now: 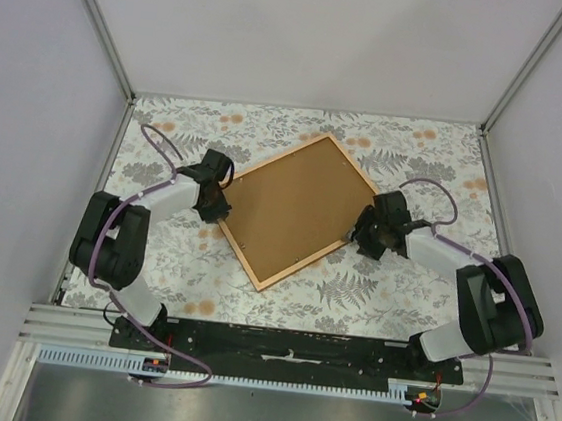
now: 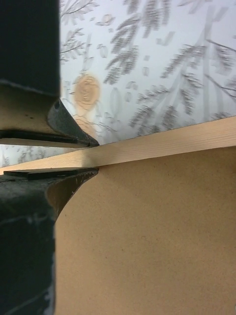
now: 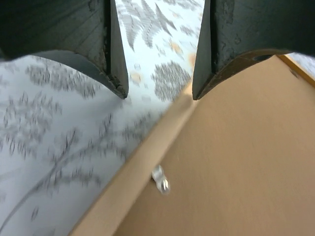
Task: Put the photo into the frame
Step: Rotate the photo frame at the center of the board.
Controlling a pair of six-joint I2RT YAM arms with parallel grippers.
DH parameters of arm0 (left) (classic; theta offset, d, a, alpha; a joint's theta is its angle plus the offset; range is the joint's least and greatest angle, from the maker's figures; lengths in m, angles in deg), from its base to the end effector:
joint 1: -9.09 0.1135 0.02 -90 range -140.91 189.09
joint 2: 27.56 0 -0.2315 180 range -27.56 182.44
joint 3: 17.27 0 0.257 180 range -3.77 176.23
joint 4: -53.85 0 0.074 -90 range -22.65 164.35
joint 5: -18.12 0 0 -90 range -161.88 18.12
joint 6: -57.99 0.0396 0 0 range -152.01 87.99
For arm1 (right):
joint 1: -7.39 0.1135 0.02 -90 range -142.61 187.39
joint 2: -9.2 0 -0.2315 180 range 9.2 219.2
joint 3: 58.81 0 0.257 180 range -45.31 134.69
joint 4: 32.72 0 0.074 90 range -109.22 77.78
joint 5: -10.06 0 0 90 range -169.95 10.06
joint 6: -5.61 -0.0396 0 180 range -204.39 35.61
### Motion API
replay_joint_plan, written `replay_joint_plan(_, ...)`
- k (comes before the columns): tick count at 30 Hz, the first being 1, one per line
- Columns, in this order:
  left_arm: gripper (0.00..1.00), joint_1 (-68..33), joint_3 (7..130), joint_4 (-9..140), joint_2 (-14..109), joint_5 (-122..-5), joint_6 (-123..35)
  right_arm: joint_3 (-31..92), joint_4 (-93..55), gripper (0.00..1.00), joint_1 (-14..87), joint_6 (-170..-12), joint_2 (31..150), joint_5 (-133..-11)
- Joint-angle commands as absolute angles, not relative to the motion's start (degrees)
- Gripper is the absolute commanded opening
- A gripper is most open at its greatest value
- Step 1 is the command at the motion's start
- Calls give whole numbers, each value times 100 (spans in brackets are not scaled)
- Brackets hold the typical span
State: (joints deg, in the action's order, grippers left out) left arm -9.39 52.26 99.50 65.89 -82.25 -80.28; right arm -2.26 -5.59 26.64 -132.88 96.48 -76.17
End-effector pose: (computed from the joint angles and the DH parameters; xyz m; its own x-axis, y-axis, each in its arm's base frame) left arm 0.2946 -0.0910 0.1345 -0.7798 -0.5134 -0.3582 -0.4954 0.8559 -0.1482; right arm 0.2732 0.0982 0.1173 -0.8009 0.5118 -0.3109 0.3587 0.8257 0.4353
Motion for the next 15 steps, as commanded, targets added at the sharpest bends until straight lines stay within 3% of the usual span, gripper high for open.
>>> replay_joint_plan(1, 2, -814, 5923, 9179, 6955, -8278, -6034, -541, -201, 64, 2910, -12958, 8788, -7739)
replay_joint_plan(7, 2, -665, 6390, 8713, 7404, -6899, -4713, 547, 503, 78, 2910, -11728, 8284, -9064)
replay_joint_plan(11, 2, -594, 6478, 8678, 7492, -6275, -4388, 1567, 679, 86, 2718, -10998, 9004, -9717)
replay_joint_plan(15, 2, -568, 6391, 8713, 7300, -6080, -4282, 2279, 618, 90, 2278, -10584, 9962, -9524)
